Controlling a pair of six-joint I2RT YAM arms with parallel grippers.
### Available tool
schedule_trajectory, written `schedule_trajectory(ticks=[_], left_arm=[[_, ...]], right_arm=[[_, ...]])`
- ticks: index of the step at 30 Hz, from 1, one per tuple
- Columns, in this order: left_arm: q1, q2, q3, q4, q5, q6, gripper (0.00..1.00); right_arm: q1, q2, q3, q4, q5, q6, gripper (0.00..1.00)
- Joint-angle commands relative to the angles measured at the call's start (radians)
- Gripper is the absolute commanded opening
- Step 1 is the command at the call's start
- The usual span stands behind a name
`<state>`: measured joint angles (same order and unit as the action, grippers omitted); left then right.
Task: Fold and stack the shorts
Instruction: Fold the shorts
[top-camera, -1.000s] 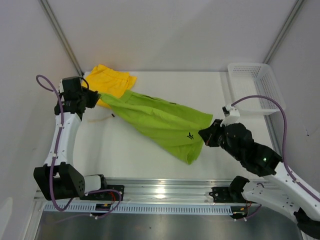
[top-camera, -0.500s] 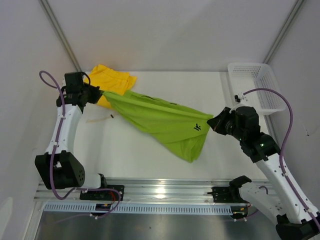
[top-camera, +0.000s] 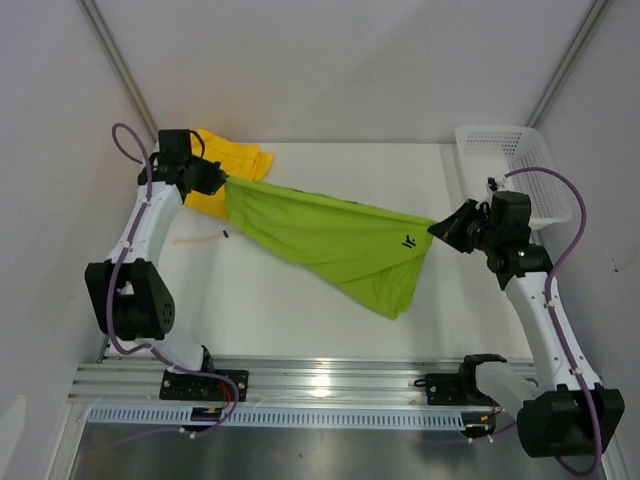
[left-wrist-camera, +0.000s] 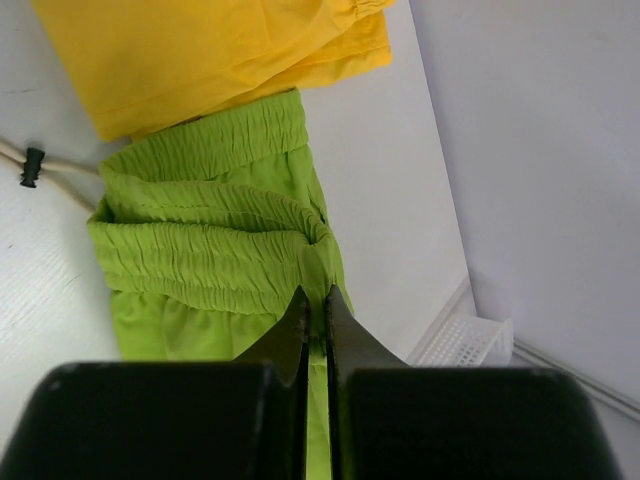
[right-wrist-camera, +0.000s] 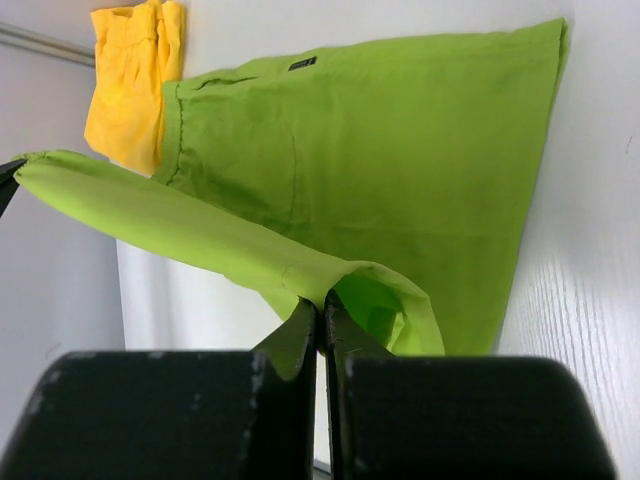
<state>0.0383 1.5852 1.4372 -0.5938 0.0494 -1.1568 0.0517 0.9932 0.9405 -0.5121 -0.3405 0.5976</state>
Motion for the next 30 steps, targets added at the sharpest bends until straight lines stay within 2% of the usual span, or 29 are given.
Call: schedule_trajectory(ticks=[1, 13, 16, 23, 25, 28, 30], left_arm=[[0.014, 0.067, 0.078, 0.031, -0.103, -0.032, 0.00], [-0.009, 0.333, 0.276, 0.083, -0.103, -0.070, 0.00], [-0.018, 0.393, 0.314, 0.107, -0.092, -0.084, 0.00], [-0.028, 0.518, 0.325, 0.334, -0.057, -0.132, 0.00], [-0.066, 0.568, 0.333, 0.374, -0.057, -0.136, 0.00], [-0.069, 0.613, 0.333, 0.431, -0.023, -0.152, 0.00], [-0.067, 0.633, 0.316, 0.481, -0.025, -0.158, 0.06]], right_arm=[[-0.041, 0.051, 0.001, 0.078, 0.005, -0.024, 0.00], [-0.042, 0.309, 0.096, 0.208, 0.081, 0.002, 0.00], [-0.081, 0.369, 0.119, 0.250, 0.107, 0.017, 0.00], [-0.122, 0.550, 0.158, 0.365, 0.153, 0.083, 0.00], [-0.128, 0.600, 0.178, 0.426, 0.155, 0.096, 0.00], [-0.121, 0.735, 0.260, 0.455, 0.117, 0.100, 0.00], [-0.113, 0.834, 0.305, 0.457, 0.112, 0.100, 0.00]])
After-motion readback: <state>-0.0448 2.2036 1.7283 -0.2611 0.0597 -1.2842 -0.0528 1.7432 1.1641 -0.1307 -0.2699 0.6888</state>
